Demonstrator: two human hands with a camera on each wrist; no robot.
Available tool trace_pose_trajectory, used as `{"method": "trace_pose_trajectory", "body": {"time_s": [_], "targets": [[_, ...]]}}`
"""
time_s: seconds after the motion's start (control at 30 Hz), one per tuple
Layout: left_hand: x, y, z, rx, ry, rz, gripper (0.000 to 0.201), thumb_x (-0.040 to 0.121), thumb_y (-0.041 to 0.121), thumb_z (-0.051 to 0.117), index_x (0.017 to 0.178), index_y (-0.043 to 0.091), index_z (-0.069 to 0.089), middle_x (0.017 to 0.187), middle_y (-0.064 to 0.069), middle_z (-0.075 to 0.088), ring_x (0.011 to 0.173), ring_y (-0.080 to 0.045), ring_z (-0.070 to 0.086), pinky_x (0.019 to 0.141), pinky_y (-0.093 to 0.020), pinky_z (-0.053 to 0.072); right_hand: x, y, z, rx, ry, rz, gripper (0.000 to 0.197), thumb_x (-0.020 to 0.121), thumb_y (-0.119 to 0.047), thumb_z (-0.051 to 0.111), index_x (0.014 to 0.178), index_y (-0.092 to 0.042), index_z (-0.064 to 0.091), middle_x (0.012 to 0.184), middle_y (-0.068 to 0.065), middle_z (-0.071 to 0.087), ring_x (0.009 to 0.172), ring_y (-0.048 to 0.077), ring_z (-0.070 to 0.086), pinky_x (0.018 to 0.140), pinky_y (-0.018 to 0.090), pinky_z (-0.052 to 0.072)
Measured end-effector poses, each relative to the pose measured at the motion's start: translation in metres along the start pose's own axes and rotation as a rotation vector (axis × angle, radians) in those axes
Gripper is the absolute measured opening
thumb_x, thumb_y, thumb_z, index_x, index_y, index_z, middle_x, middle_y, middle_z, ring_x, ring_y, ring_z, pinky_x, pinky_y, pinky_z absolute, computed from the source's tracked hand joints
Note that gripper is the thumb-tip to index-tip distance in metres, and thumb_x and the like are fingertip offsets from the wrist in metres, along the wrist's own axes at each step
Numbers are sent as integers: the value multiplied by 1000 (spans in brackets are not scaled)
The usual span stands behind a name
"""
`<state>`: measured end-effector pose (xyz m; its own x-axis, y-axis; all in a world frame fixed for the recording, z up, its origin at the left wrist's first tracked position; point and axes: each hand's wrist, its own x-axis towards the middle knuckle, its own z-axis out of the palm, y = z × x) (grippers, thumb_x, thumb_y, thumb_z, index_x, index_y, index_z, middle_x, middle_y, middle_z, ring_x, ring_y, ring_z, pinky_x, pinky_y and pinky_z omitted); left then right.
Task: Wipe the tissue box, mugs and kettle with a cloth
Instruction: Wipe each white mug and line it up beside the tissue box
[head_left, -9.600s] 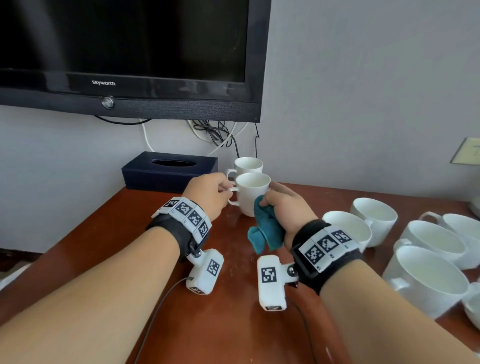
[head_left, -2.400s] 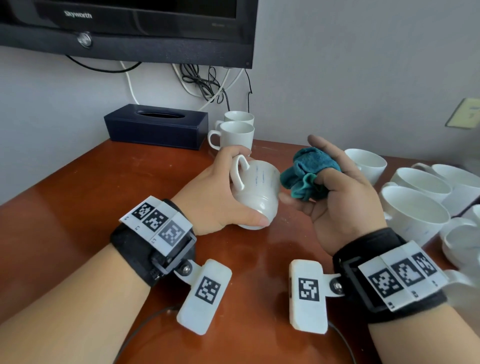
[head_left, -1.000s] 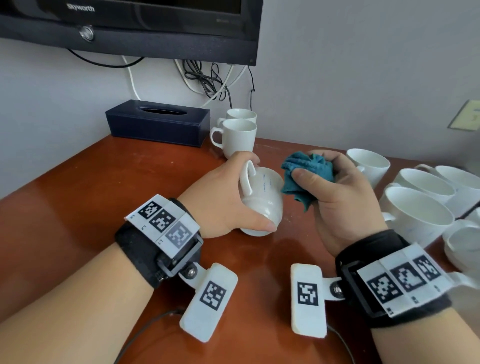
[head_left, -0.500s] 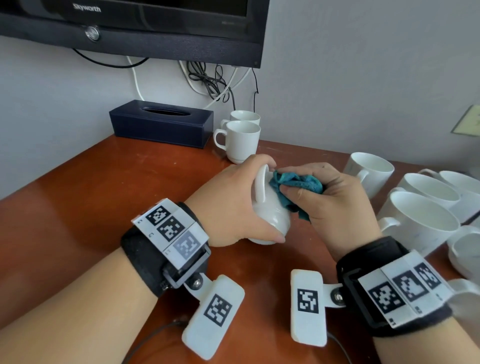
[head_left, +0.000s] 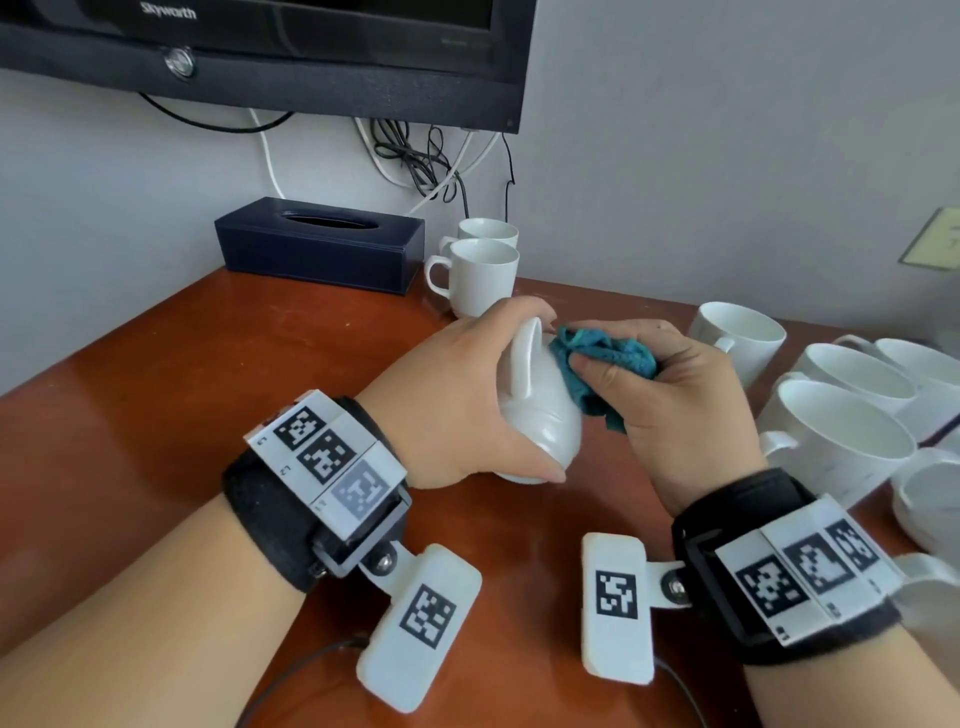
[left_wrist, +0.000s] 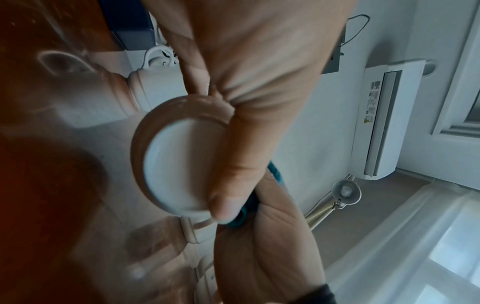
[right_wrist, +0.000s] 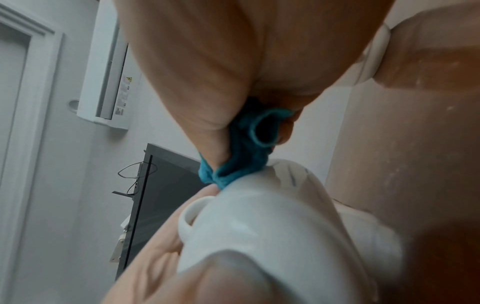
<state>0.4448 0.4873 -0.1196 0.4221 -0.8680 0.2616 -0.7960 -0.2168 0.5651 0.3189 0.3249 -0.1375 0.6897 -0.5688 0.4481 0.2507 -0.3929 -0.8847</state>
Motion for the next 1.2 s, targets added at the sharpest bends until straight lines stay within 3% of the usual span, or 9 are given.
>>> {"method": "trace_pose_trajectory", "body": {"time_s": [0.13,0.23,0.37,0.47,0.57,0.63,0.8,0.93,1.2], "targets": [[0,3,3,18,-23,0,113,59,58,93,150,47,25,145,15,45,127,-9,48,106,-37,50,3,4,-1,-54,45,-29,30,91,-20,78,95,-50,79,110,4,74,102,22,71,82,42,61],[1,2,4,23,-10,-14,117,57,62,92,152,44,26,146,14,46,128,-10,48,107,-38,49,1,2,0,-51,-22,-29,28,91,-18,78,97,-45,80,108,-2,71,104,23,70,85,47,61],[3,-1,5,23,68,-88,118,57,66,91,154,37,30,139,8,54,118,-11,55,98,-30,50,-2,-3,3,-26,-187,-4,22,89,-8,79,102,-24,83,98,-6,65,87,16,69,68,29,54],[5,-5,2,21,131,-152,112,65,60,89,155,32,30,135,4,59,110,-10,57,87,-26,47,-4,-6,5,-44,-272,-31,24,87,-6,80,105,-22,83,94,-10,63,80,8,62,64,14,48],[5,-7,0,17,136,-182,109,68,56,90,155,32,29,134,7,59,106,-7,54,82,-22,44,-4,-8,6,-54,-289,-55,27,86,-6,80,105,-24,82,92,-12,63,80,3,60,65,12,48],[5,-5,0,-2,124,-162,109,65,58,90,153,32,31,131,9,60,106,-7,56,80,-21,47,-4,-6,6,-48,-275,-59,25,87,-6,81,103,-25,83,94,-12,64,84,5,63,68,15,50],[1,3,2,-34,7,-54,120,53,64,91,154,41,30,143,14,53,125,-9,55,105,-39,52,1,1,6,-77,-93,-60,27,88,-21,78,99,-45,79,105,-9,70,104,22,70,89,53,59],[0,7,5,-29,-43,-16,119,55,63,92,154,43,29,145,18,49,129,-7,51,108,-39,50,3,1,2,-113,28,-86,35,89,-23,75,92,-58,75,109,-7,72,105,16,69,93,52,58],[2,5,6,-17,38,-93,120,47,81,78,151,40,34,137,15,58,117,-8,59,100,-36,54,0,-2,4,-136,-123,-43,26,95,-13,72,102,-37,80,102,-15,65,99,13,67,83,38,55]]}}
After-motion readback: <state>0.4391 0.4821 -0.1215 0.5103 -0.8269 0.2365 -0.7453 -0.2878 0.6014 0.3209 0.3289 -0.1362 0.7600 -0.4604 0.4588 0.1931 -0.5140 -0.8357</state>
